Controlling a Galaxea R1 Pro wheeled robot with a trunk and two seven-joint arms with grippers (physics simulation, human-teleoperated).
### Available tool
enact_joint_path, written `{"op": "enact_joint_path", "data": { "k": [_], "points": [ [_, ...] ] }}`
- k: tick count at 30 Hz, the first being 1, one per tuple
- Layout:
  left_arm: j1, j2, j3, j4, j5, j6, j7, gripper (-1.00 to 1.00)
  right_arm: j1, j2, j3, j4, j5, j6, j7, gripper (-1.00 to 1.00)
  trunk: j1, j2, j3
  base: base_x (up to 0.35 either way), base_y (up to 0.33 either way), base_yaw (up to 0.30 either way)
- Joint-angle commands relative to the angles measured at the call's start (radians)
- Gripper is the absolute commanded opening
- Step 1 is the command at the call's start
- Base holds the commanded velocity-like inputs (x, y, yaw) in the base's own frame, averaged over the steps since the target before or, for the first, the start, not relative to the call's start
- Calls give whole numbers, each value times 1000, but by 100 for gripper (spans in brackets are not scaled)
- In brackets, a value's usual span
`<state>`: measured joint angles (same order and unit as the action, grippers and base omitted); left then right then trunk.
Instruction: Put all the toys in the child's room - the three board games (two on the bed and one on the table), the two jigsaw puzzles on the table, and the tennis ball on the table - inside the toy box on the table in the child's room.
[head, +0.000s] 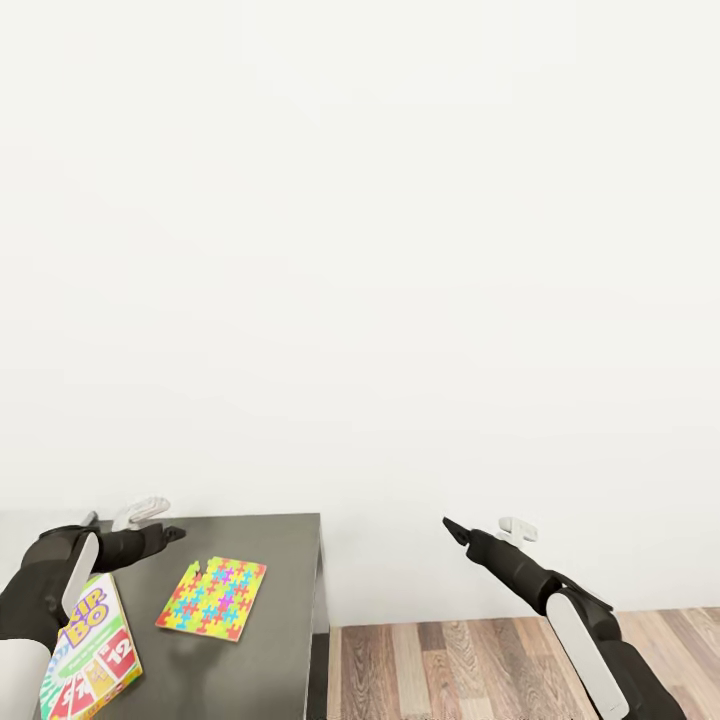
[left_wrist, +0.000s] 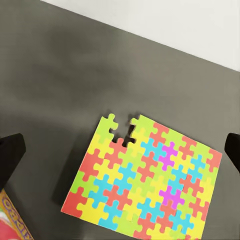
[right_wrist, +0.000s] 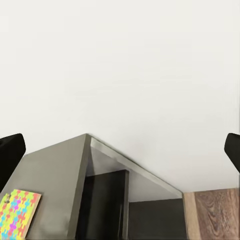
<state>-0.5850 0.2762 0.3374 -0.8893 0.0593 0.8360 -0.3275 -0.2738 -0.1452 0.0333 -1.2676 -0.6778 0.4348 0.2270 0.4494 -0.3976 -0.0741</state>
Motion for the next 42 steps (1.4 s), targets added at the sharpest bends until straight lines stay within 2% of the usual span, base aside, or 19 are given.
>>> {"op": "enact_joint_path", "data": {
  "k": [1, 5, 7, 13, 20, 32, 35, 39, 42],
  "points": [
    [-1, 0, 2, 0, 6, 1, 1, 100, -1, 0, 0, -1, 0, 4, 0, 100, 1, -2, -4, 0, 0, 0],
    [-2, 1, 3, 29, 8, -30, 4, 100, -1, 6, 0, -1, 31, 4, -1, 100, 1, -2, -11, 0, 0, 0],
    [-7, 4, 4, 74, 8, -62, 5, 100, -1, 11, 0, -2, 46, 4, -1, 100, 1, -2, -14, 0, 0, 0],
    [-65, 10, 3, 204, 7, -166, 3, 100, -1, 17, 0, -2, 61, 4, 0, 100, 1, -2, -24, 0, 0, 0],
    [-87, 12, 2, 250, 5, -196, 1, 100, -1, 23, 0, -3, 64, 4, 0, 100, 1, -2, -35, 0, 0, 0],
    [-90, 13, 2, 257, 7, -198, -17, 100, -1, 24, 0, -3, 64, 4, 0, 100, 1, -2, -55, 0, 0, 0],
    [-91, 16, 2, 257, 7, -198, -51, 100, -1, 24, 0, -3, 64, 4, 1, 100, 1, -2, -60, 0, 0, 0],
    [-91, 43, 2, 258, 5, -194, -156, 100, -1, 24, 0, -3, 64, 4, 1, 100, 1, -2, -67, 0, 0, 0],
    [-91, 61, 1, 258, 4, -193, -206, 100, -1, 24, 0, -3, 64, 3, 1, 100, 1, -2, -72, 0, 0, 0]
  ]
}}
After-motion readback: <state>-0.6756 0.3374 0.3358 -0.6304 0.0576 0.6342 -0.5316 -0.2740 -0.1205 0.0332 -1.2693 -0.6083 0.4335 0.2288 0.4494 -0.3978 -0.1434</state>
